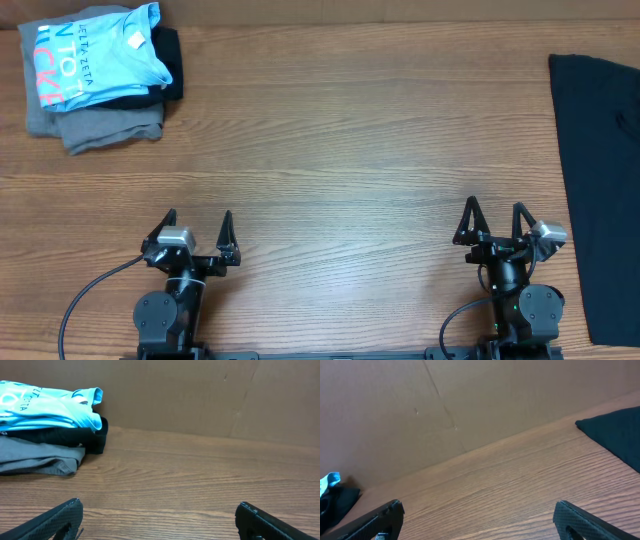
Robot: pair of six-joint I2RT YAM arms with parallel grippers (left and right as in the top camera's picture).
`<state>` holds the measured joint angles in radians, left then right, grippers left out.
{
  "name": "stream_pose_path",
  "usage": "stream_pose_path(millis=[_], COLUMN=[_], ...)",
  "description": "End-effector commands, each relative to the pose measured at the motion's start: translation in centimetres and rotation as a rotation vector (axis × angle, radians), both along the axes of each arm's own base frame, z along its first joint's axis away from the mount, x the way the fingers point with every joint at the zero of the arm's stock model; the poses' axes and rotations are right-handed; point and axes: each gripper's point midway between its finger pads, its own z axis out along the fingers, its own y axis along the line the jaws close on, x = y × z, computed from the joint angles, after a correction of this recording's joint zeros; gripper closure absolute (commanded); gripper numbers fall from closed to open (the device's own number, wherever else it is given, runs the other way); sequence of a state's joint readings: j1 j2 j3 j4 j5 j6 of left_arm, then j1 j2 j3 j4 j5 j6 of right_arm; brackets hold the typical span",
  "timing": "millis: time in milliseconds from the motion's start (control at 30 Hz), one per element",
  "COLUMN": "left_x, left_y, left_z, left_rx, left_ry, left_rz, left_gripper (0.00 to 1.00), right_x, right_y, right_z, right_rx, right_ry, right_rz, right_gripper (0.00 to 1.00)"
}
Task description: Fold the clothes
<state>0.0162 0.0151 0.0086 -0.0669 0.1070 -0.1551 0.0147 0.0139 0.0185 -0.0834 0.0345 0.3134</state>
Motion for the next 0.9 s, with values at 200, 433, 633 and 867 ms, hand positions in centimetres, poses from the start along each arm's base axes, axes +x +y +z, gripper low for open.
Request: stream_pose_path(millis=[200, 433, 633, 867], left_x=[0.0, 0.0, 0.0, 0.0], left_y=[0.1, 0.1, 0.1, 0.1], left_z=[0.0, 0.0, 0.0, 0.0], left_rx=[0.002, 0.002, 0.002, 0.002], left_ry=[-0.005, -0.005, -0.005, -0.005], left_rz=[0.01, 0.01, 0.01, 0.01], left_gripper=[0.0, 0.0, 0.0, 0.0], right_x=[0.0, 0.0, 0.0, 0.0], right_y=[-0.1, -0.1, -0.1, 0.0], right_z=[-0.2, -0.2, -0.2, 1.8], right_rx=[-0.007, -0.007, -0.007, 0.007], right_ry=[-0.002, -0.002, -0.002, -0.084], right_rz=[-0.007, -0.007, -0.007, -0.005], right_gripper=[0.0, 0.0, 0.0, 0.0])
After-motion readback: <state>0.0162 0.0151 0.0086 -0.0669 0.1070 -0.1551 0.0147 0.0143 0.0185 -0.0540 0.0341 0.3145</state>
